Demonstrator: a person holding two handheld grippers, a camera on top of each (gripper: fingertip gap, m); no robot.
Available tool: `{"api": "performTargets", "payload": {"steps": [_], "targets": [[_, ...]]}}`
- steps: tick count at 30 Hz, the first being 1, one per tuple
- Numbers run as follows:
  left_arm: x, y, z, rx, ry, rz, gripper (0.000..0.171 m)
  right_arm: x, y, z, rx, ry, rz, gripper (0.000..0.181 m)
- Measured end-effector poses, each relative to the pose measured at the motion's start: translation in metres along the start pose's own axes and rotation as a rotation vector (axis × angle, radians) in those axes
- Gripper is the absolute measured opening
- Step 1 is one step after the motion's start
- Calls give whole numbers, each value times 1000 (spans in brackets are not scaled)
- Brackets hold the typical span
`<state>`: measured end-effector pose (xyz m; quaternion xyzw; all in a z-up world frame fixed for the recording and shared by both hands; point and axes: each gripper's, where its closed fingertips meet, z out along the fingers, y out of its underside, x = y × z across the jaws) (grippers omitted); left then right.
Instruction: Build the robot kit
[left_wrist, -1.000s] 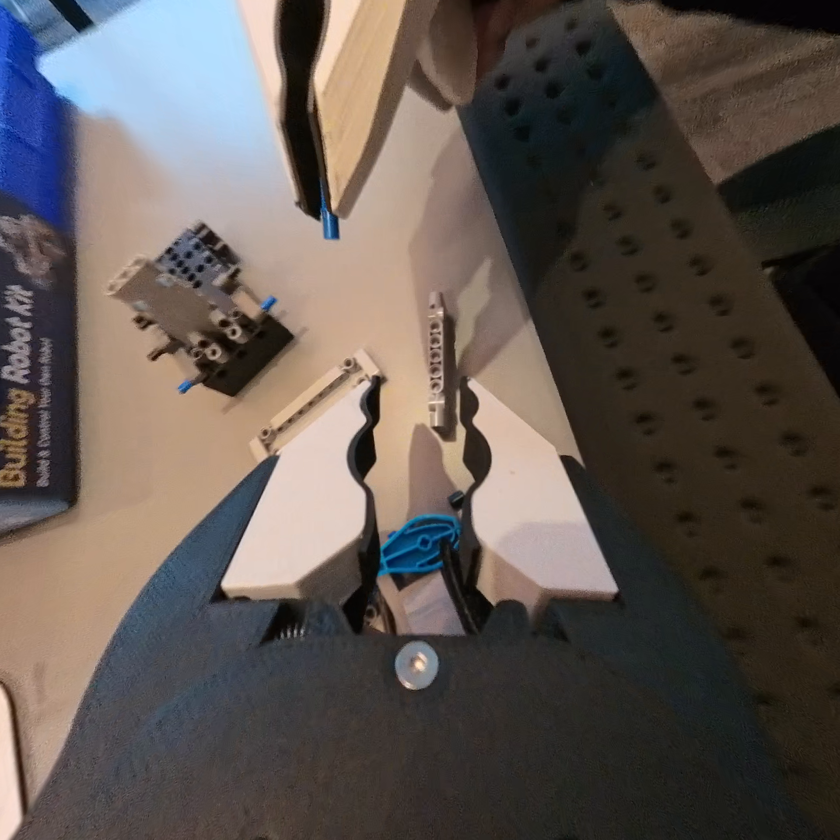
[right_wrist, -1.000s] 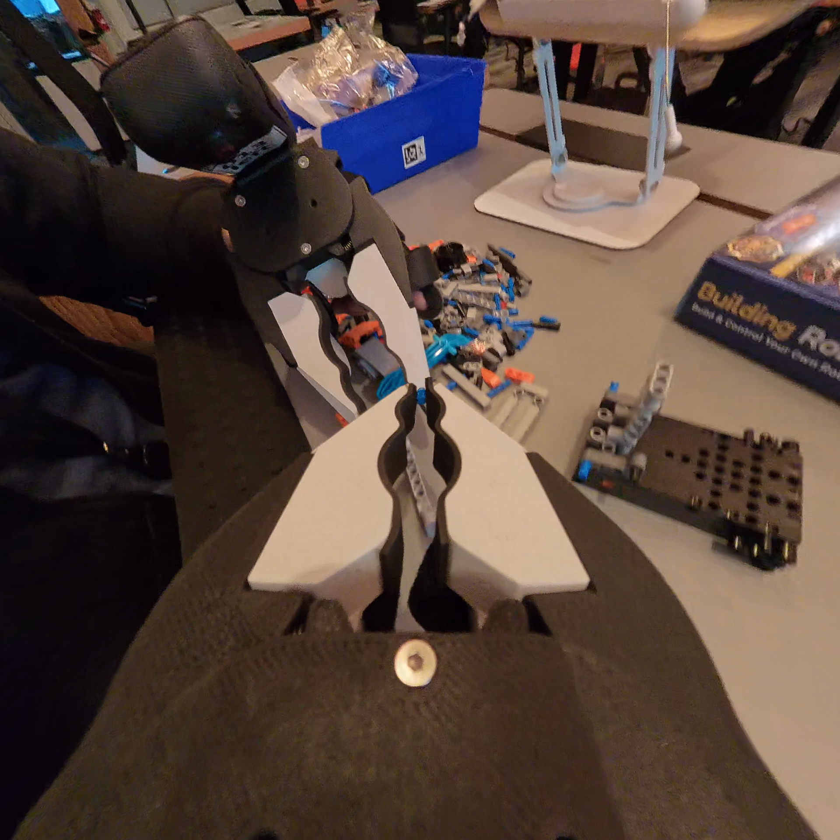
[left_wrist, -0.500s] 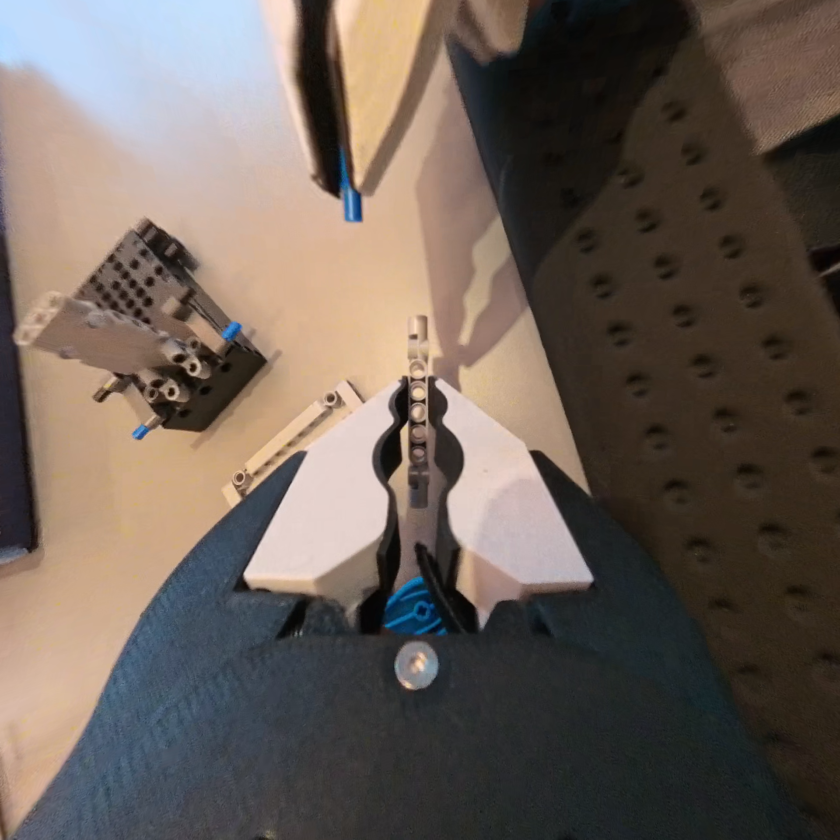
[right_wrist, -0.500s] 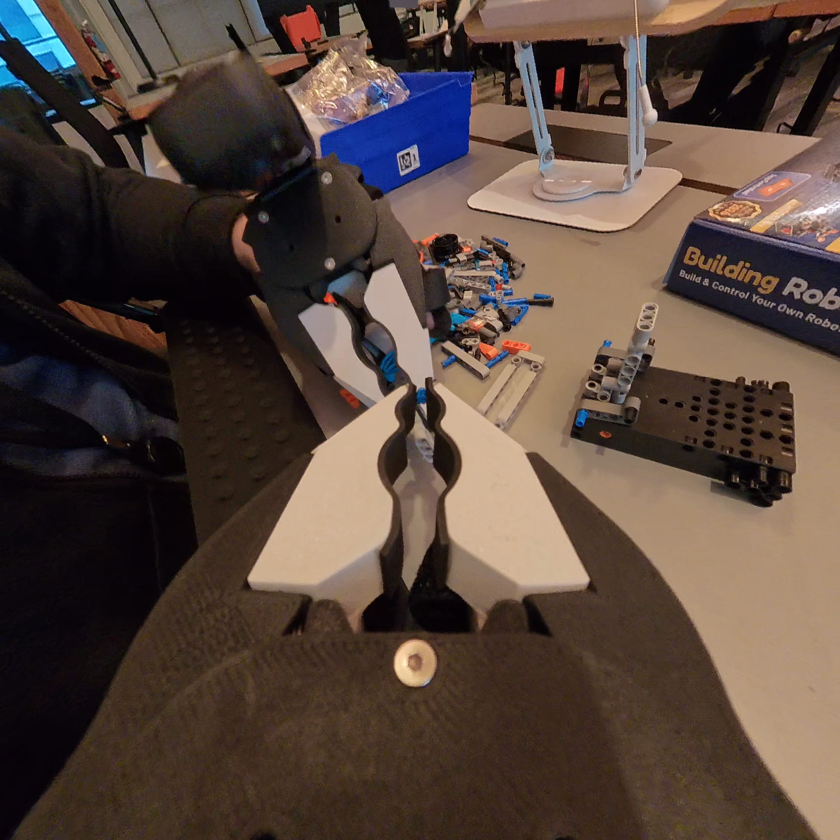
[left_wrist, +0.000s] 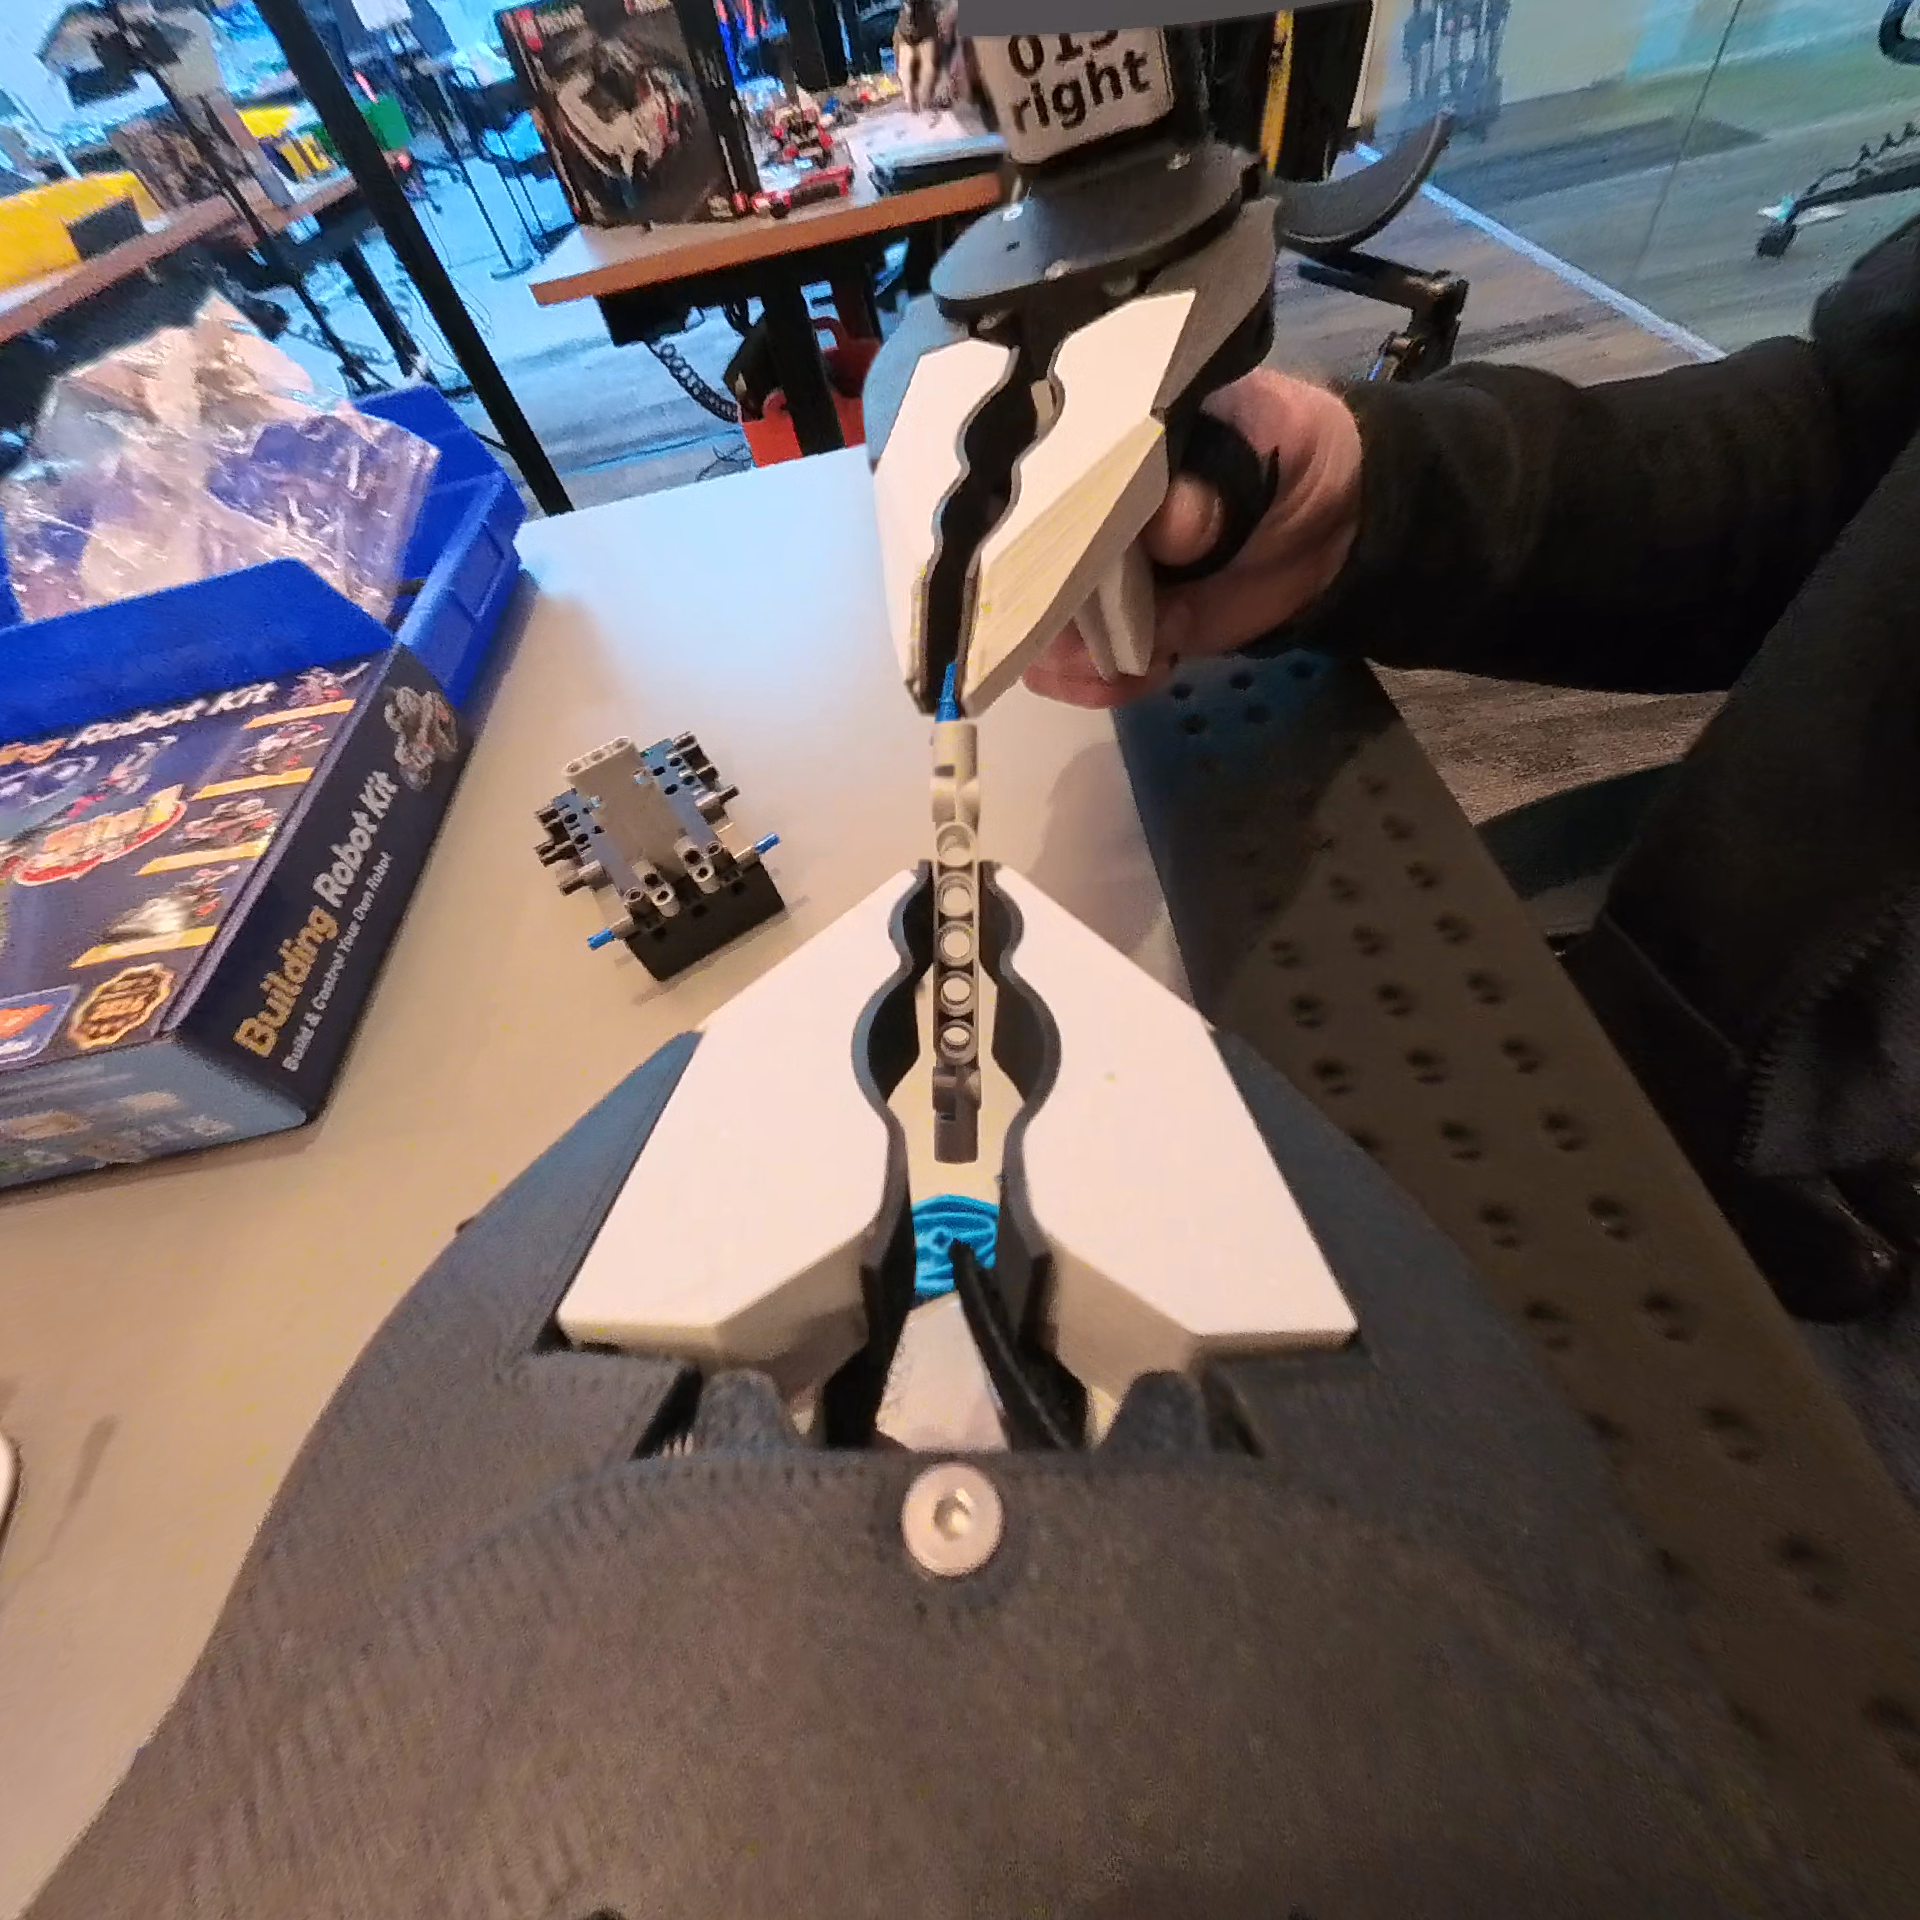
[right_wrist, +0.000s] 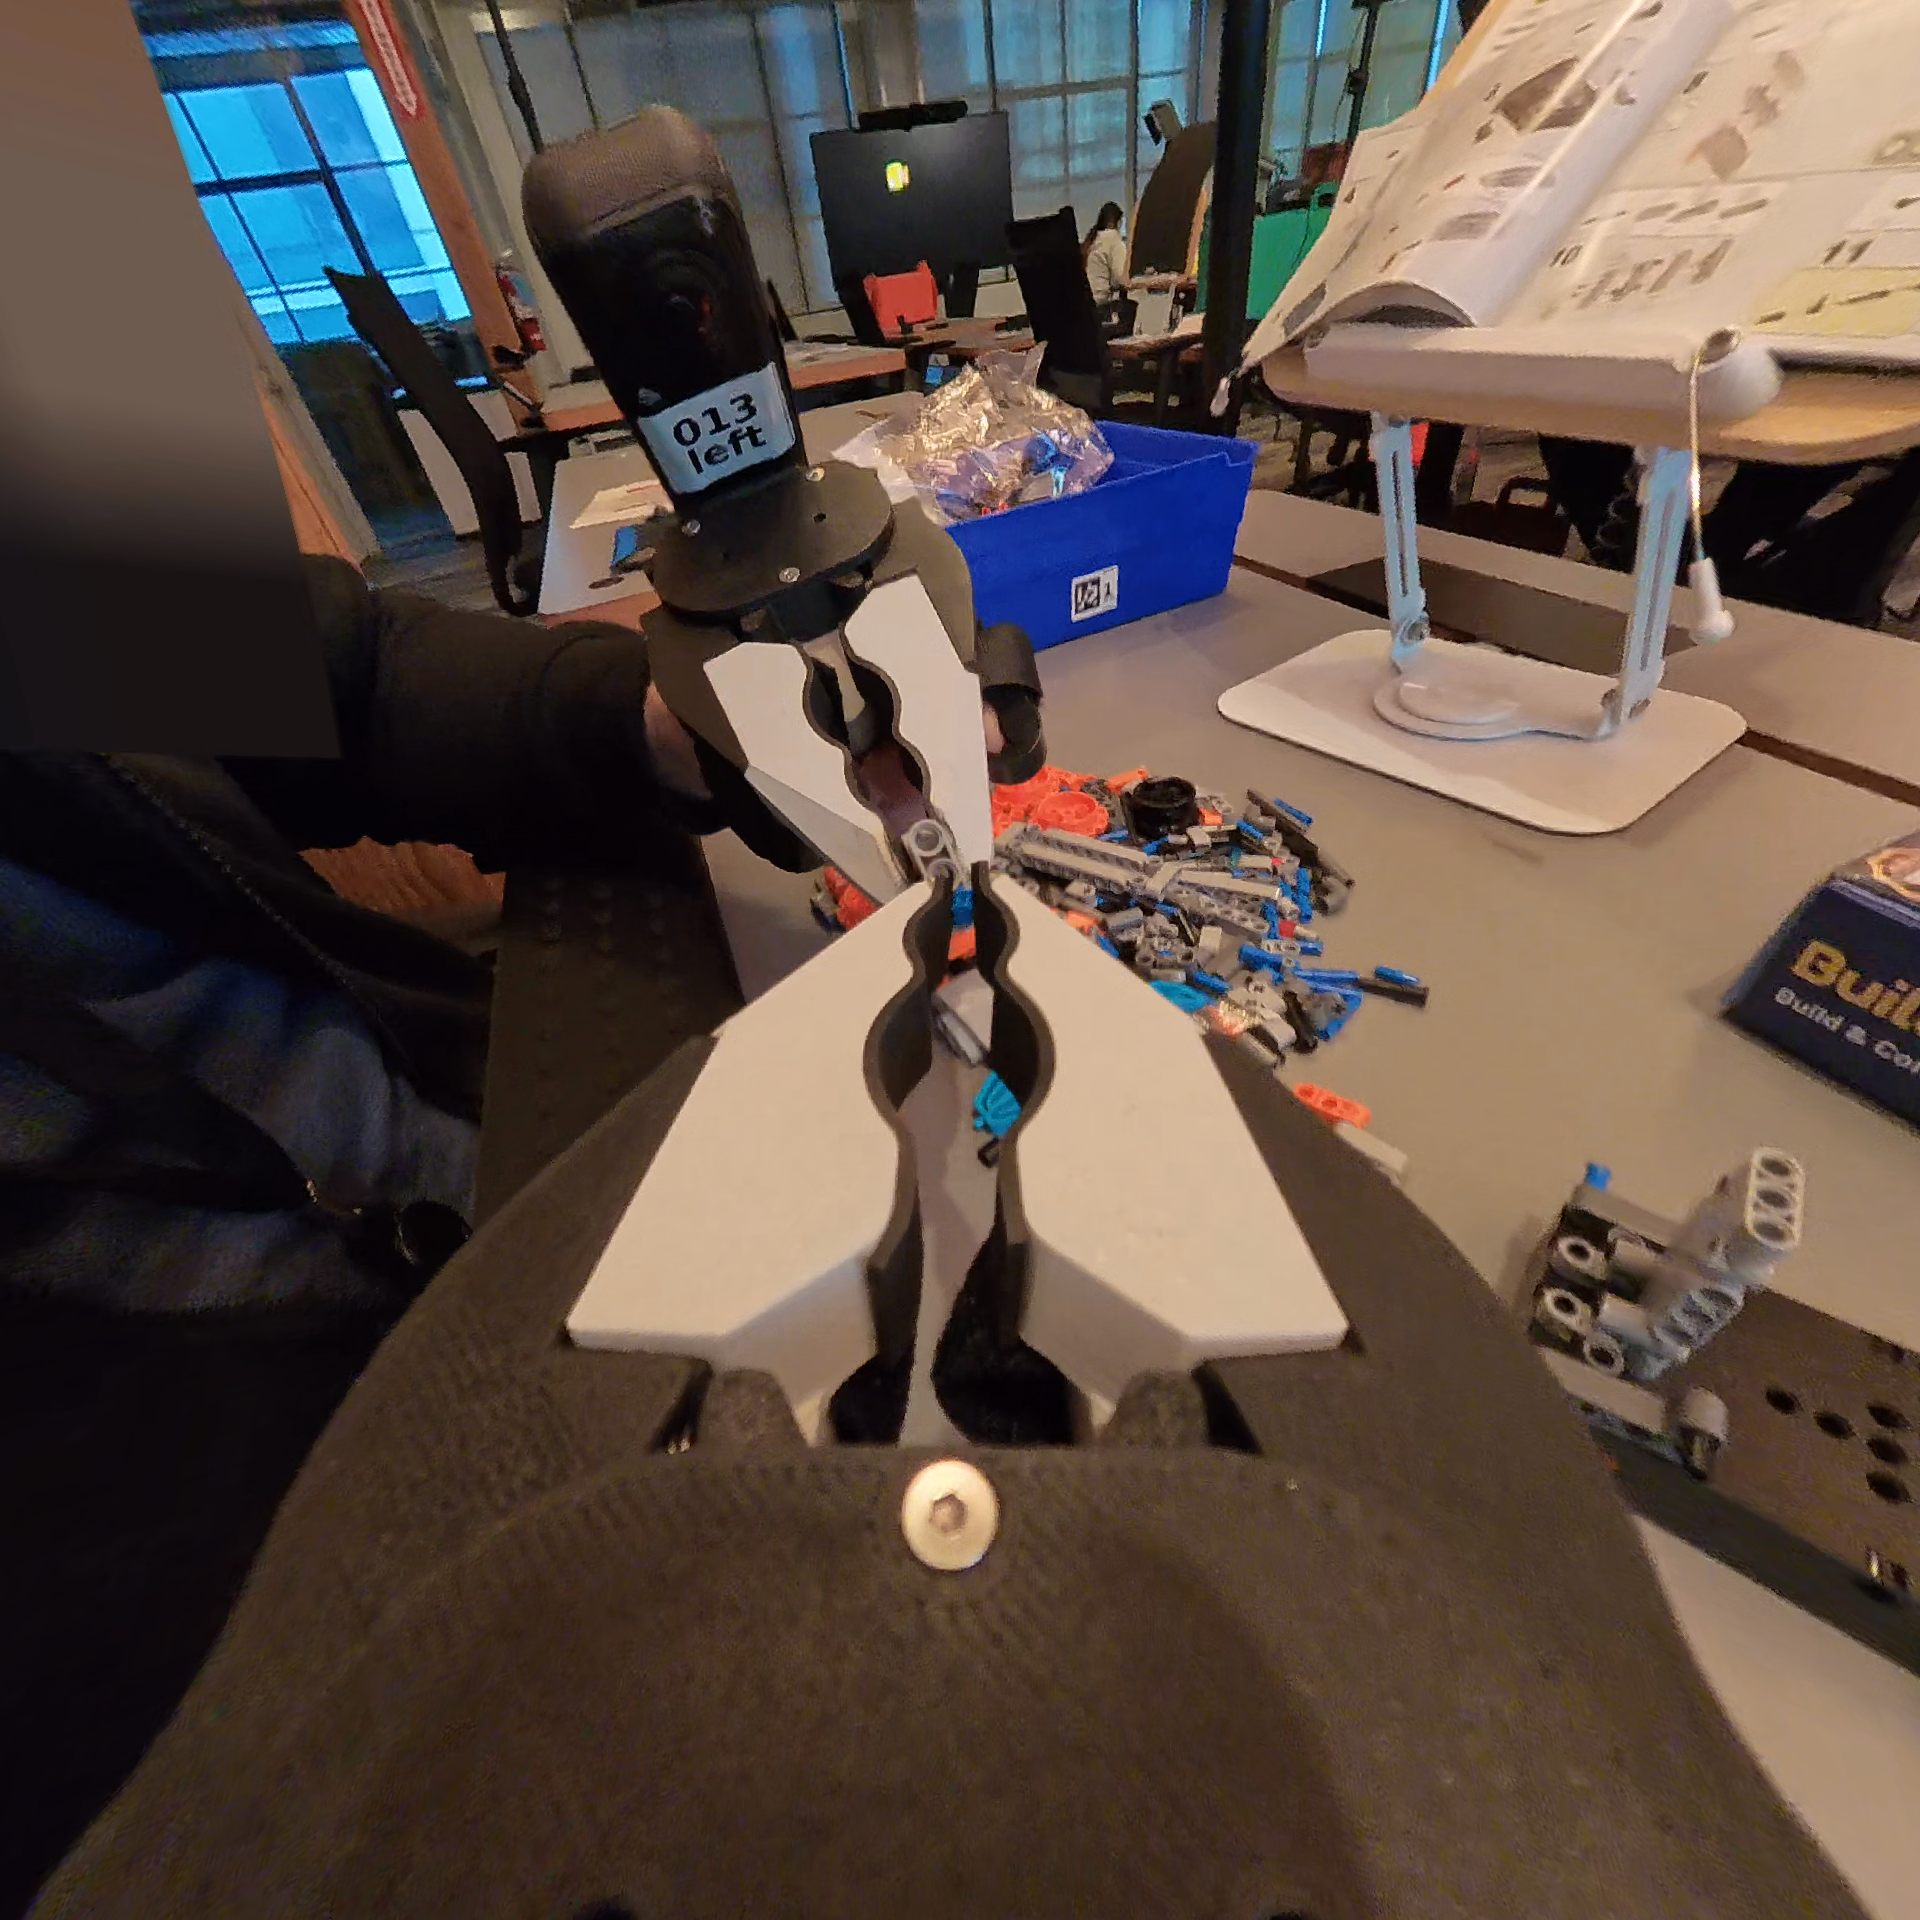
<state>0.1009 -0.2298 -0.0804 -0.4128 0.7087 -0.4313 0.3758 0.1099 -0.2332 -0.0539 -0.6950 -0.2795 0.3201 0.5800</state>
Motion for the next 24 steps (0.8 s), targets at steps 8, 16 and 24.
{"api": "performTargets", "payload": {"steps": [8, 16, 24], "targets": [[-5, 0, -13, 49, -14, -14, 5, -2, -5, 12, -4, -25, -20, 2], [-3, 3, -19, 47, -39, 40, 5, -7, -3, 18, -20, -75, -32, 2], [-1, 8, -20, 27, -54, 94, 5, -10, 2, 20, -71, -100, -76, 2]]}}
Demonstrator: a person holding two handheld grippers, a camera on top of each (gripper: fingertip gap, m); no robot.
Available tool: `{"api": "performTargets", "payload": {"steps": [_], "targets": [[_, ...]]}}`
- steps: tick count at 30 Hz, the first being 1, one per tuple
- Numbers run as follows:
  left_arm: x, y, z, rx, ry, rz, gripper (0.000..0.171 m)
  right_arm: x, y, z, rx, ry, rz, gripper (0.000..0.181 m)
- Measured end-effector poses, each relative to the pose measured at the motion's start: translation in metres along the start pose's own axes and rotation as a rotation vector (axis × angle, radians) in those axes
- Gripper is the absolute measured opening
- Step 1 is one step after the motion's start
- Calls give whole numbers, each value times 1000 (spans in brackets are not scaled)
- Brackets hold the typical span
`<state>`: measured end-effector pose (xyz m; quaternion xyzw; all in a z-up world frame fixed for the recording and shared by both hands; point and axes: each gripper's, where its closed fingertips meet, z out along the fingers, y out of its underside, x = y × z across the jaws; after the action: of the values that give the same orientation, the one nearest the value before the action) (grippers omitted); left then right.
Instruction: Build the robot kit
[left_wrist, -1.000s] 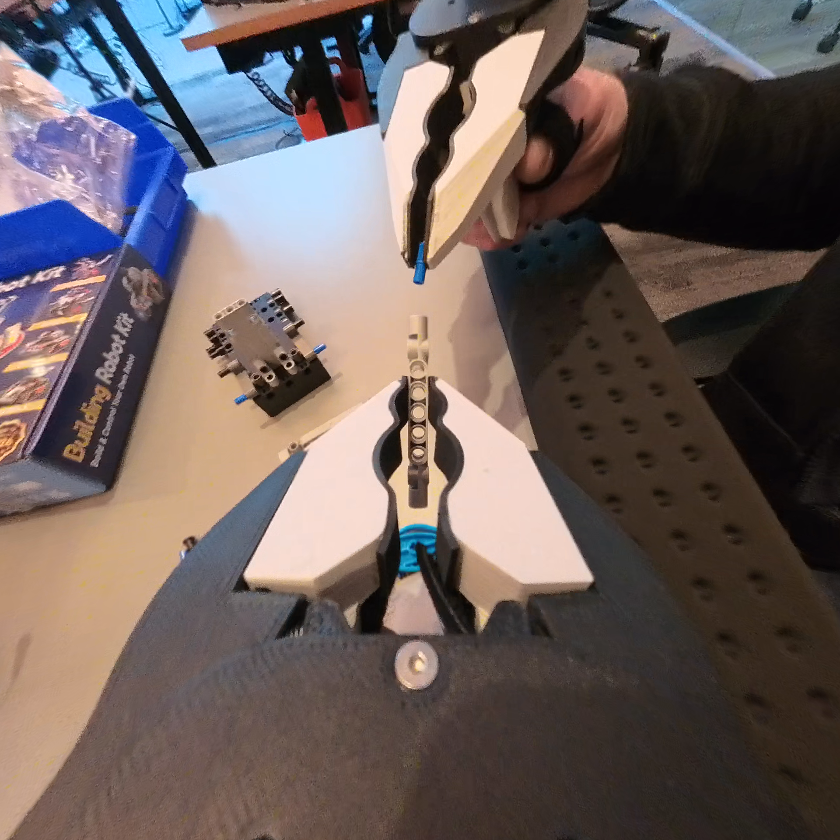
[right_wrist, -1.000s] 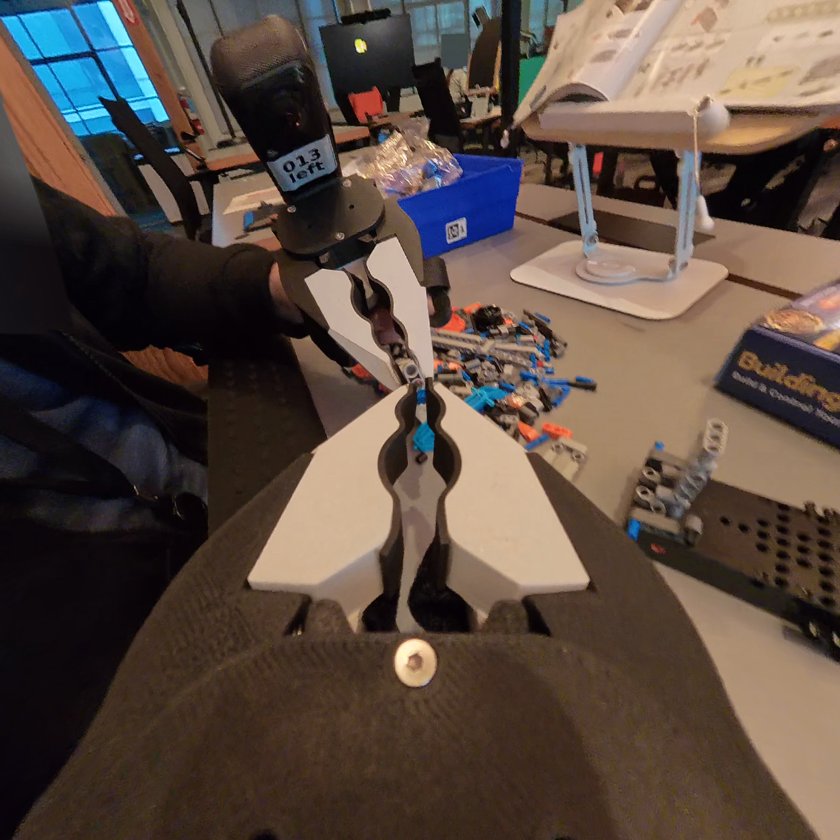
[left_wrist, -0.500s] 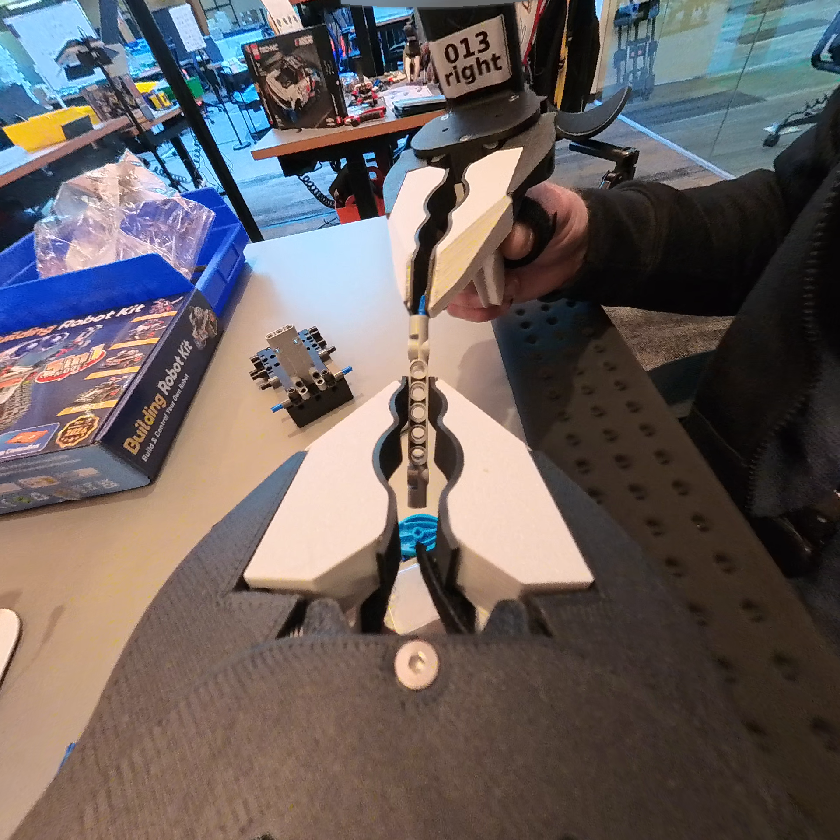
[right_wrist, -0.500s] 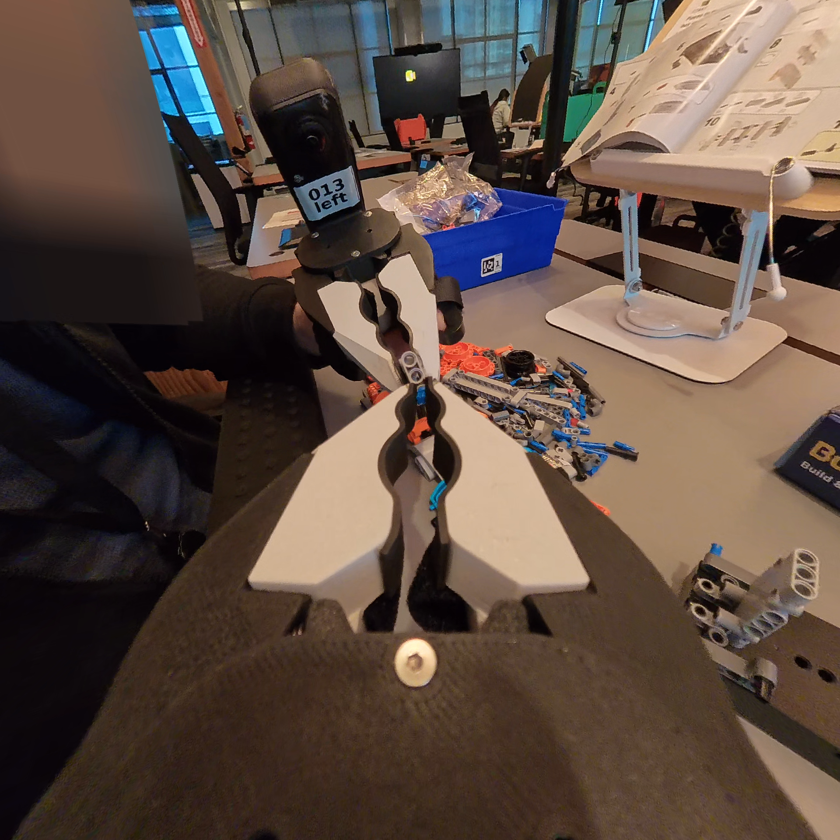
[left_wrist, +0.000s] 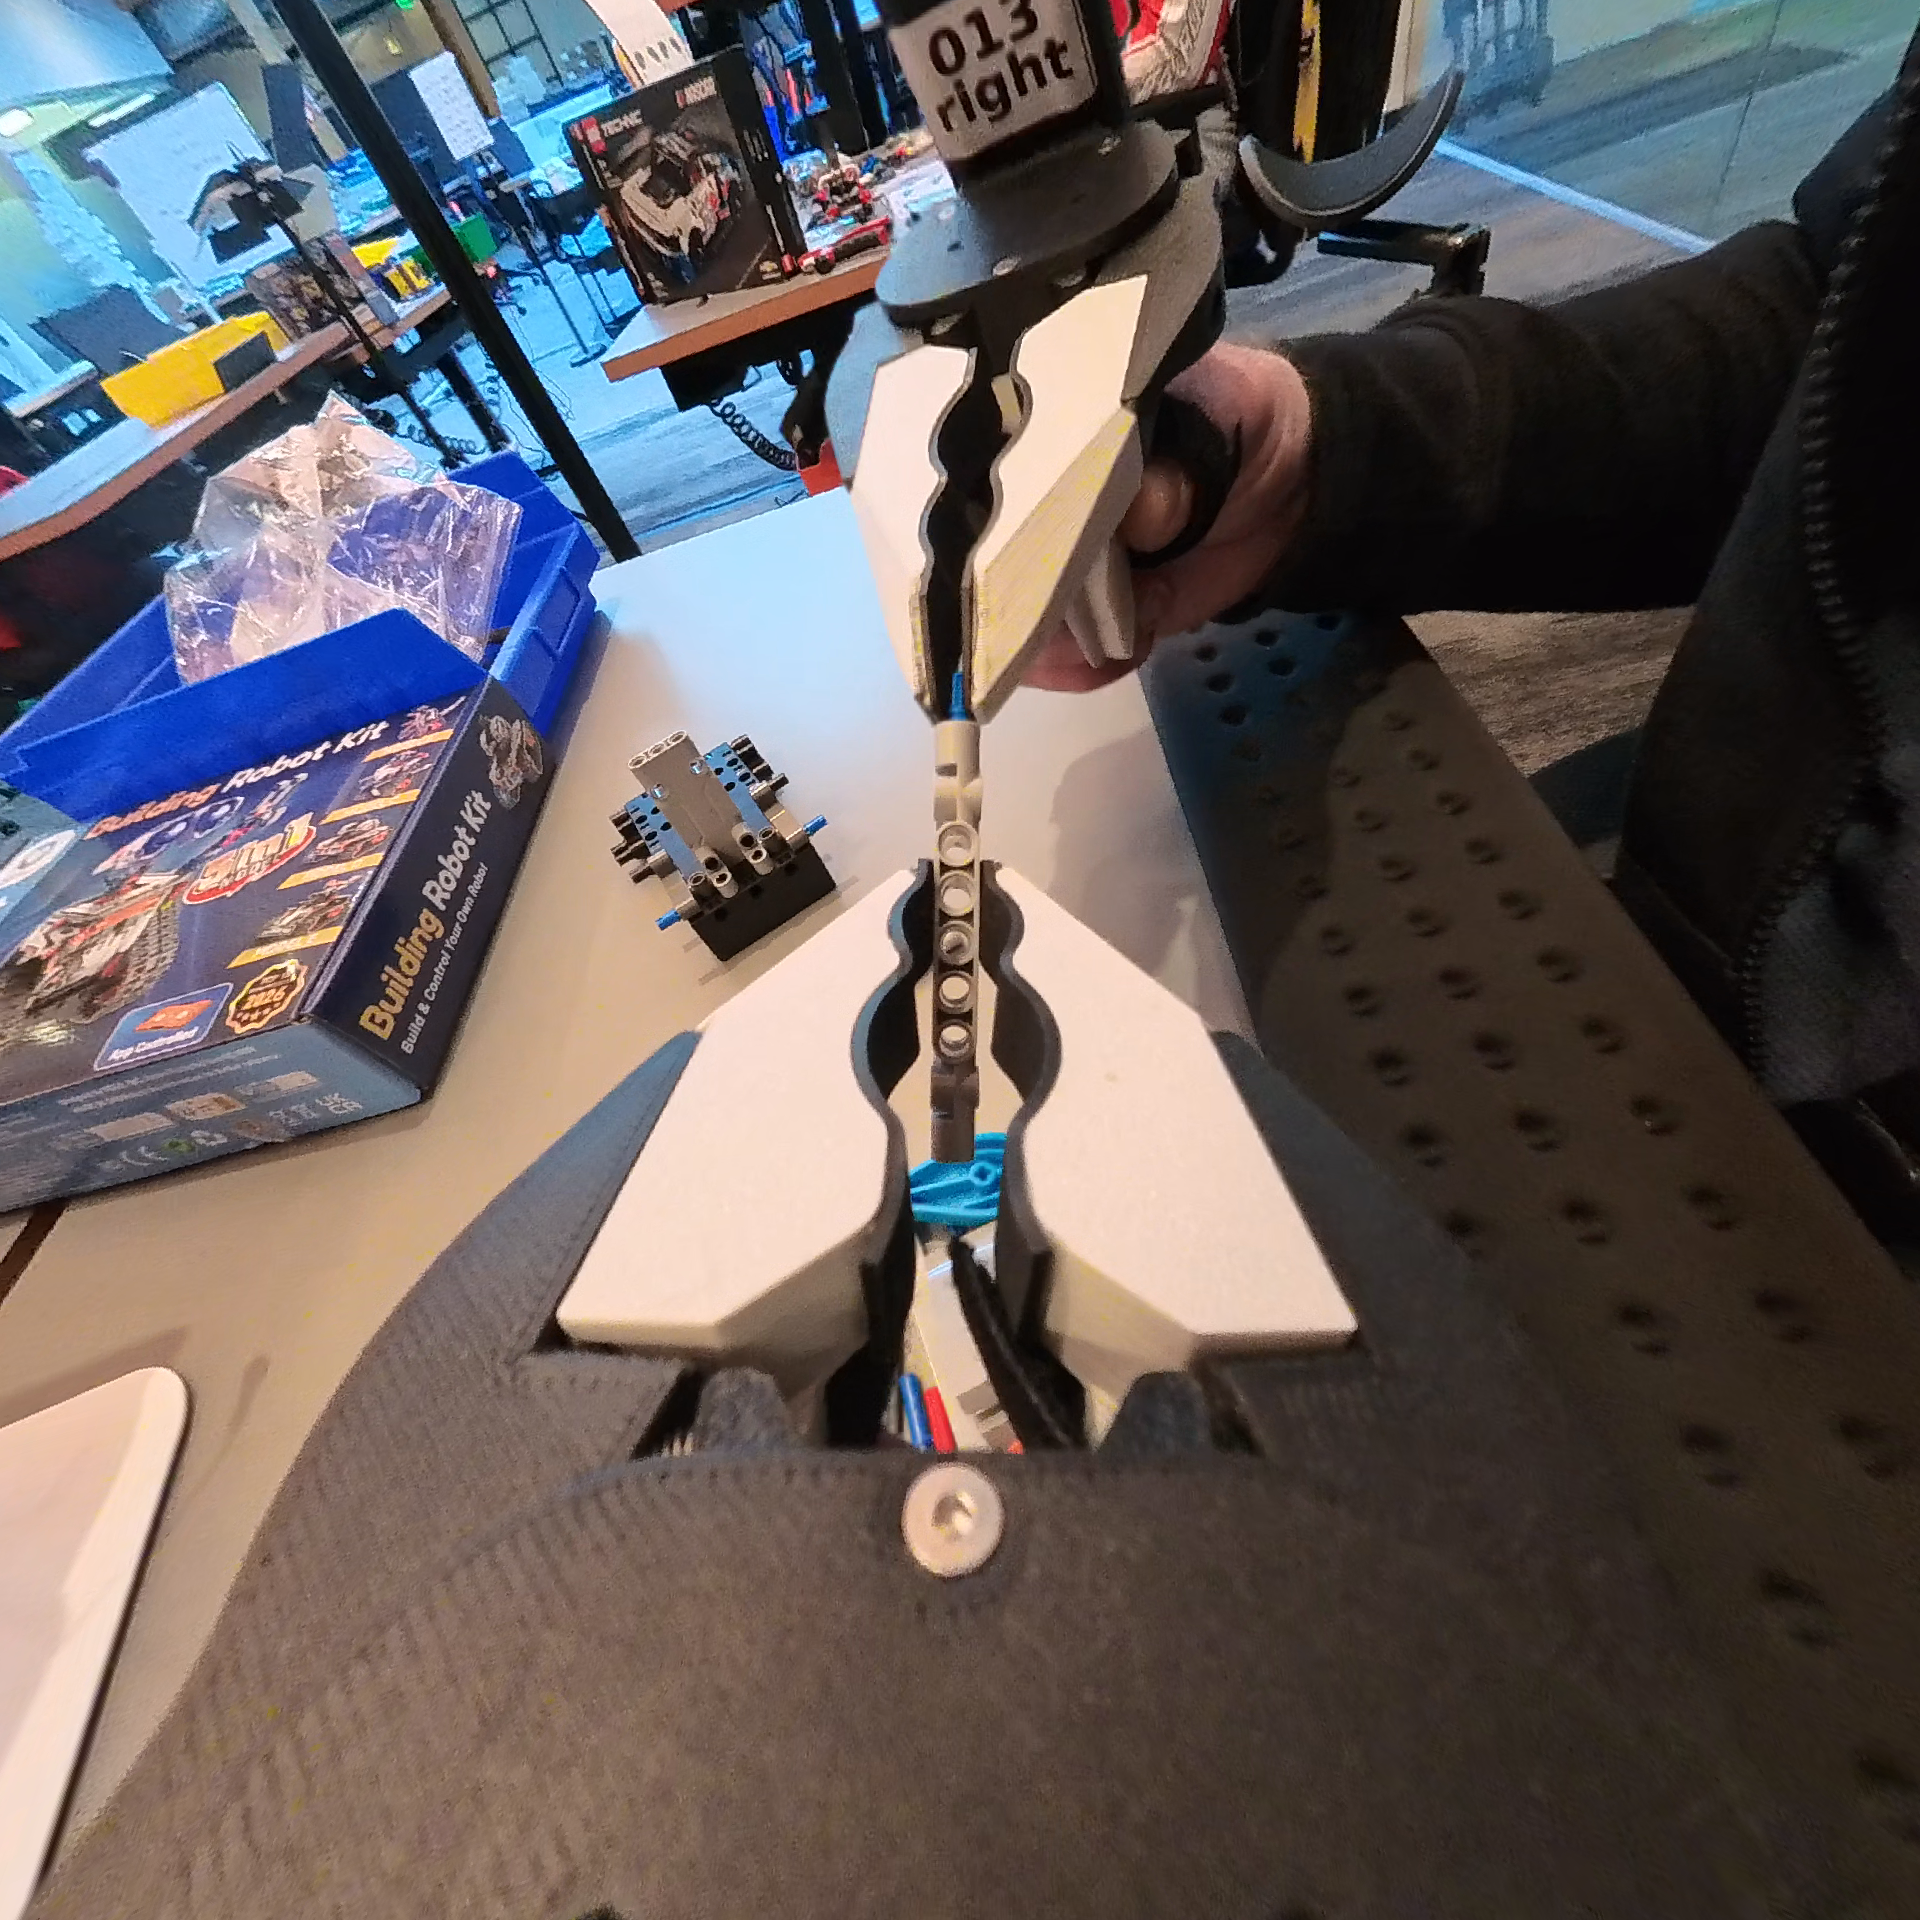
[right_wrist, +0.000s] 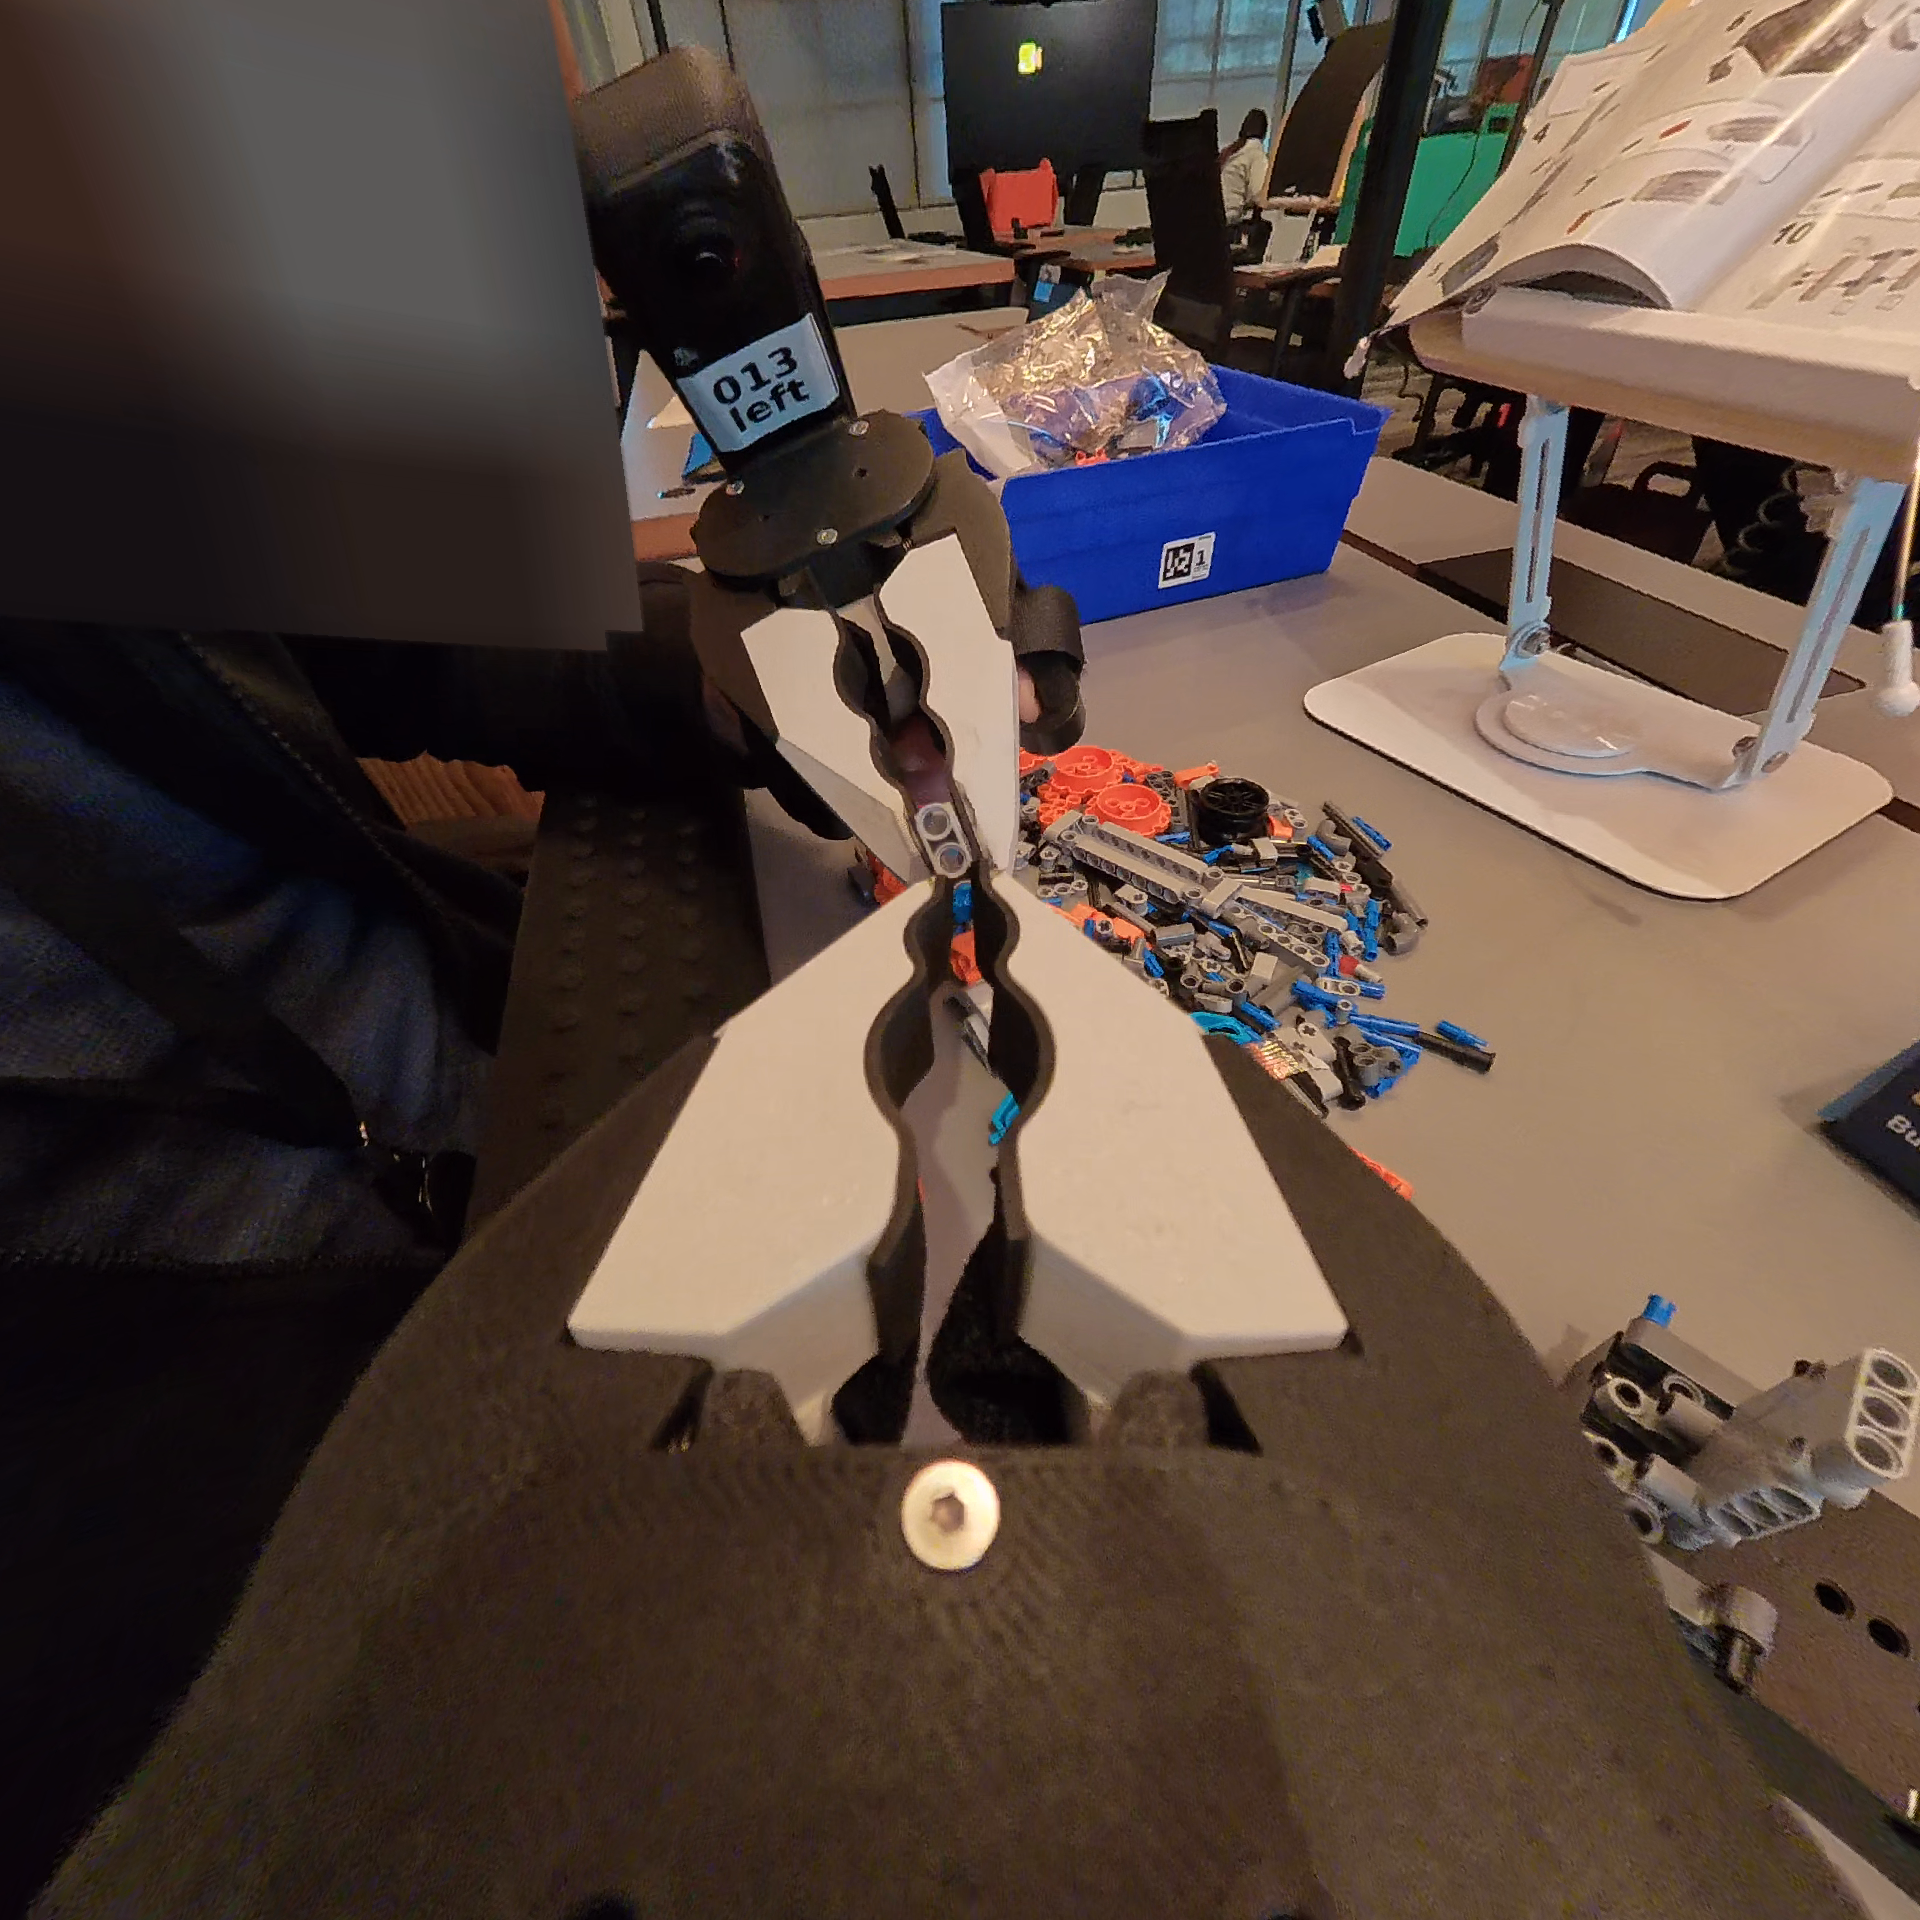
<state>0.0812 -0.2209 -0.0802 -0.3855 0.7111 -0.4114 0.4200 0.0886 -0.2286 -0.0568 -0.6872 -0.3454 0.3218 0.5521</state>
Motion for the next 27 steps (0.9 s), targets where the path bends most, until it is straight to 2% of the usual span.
{"api": "performTargets", "payload": {"steps": [19, 27], "targets": [[0, 2, 1, -31, -47, 52, 4, -1, 5, 1, -47, 36, -115, 2], [1, -4, 0, 2, -51, 51, 4, -4, -2, -2, 33, -17, -58, 2]]}}
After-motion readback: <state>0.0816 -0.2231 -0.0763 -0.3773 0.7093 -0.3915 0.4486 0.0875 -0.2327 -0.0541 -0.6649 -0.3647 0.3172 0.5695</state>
